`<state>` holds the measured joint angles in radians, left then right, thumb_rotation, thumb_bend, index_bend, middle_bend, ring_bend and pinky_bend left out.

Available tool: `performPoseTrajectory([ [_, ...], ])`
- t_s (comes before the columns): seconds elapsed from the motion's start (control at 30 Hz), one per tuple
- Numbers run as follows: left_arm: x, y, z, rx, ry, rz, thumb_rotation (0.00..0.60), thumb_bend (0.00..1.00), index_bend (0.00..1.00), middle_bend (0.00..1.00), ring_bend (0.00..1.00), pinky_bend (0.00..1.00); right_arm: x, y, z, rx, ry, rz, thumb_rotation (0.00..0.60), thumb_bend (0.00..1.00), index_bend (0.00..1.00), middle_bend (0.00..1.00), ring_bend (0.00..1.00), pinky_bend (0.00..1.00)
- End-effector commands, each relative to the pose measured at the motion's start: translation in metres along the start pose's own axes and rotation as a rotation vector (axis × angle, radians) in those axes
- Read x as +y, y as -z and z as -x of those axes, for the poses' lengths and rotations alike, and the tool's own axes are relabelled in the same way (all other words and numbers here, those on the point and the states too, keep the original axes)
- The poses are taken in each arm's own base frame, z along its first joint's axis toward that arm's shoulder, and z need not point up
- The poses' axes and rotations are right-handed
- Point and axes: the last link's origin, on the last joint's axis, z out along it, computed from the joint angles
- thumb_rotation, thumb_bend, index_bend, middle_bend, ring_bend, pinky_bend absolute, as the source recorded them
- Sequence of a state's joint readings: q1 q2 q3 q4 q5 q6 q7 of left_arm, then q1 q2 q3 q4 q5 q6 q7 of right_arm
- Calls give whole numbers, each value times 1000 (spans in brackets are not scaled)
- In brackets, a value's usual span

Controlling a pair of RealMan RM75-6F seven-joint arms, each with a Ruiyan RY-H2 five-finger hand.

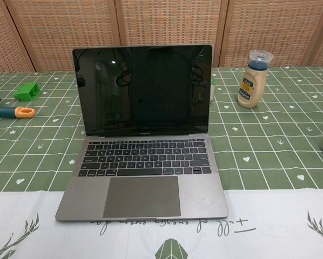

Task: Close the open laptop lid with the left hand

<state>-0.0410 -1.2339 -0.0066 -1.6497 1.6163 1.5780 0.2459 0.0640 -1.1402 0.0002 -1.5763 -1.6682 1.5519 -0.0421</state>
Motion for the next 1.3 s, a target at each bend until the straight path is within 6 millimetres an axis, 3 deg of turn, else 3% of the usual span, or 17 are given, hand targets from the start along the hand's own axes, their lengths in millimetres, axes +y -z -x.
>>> performPoseTrajectory([
  [0.03,0,0,0,0,-2,1,600,121,0,0,0,0,0,0,0,0,1,-1,600,16,0,0,0,0],
  [0.63,2,-2,3,-12,-6,4,600,123,0,0,0,0,3,-1,-2,4,-9,13,600,15,0,0,0,0],
  [0.9,18,-27,1,-22,6,42,600,160,0,0,0,0,11,-4,-6,19,-24,35,600,16,0,0,0,0],
  [1.0,31,-46,-5,-16,19,74,600,349,0,0,0,0,13,-5,-8,24,-29,44,600,16,0,0,0,0],
  [1.1,44,-67,-13,-22,40,112,600,619,0,0,0,0,15,-6,-8,24,-32,55,600,15,0,0,0,0],
  [1.3,75,-117,-28,-56,76,191,600,894,0,0,0,0,23,-10,-10,26,-42,83,600,16,0,0,0,0],
])
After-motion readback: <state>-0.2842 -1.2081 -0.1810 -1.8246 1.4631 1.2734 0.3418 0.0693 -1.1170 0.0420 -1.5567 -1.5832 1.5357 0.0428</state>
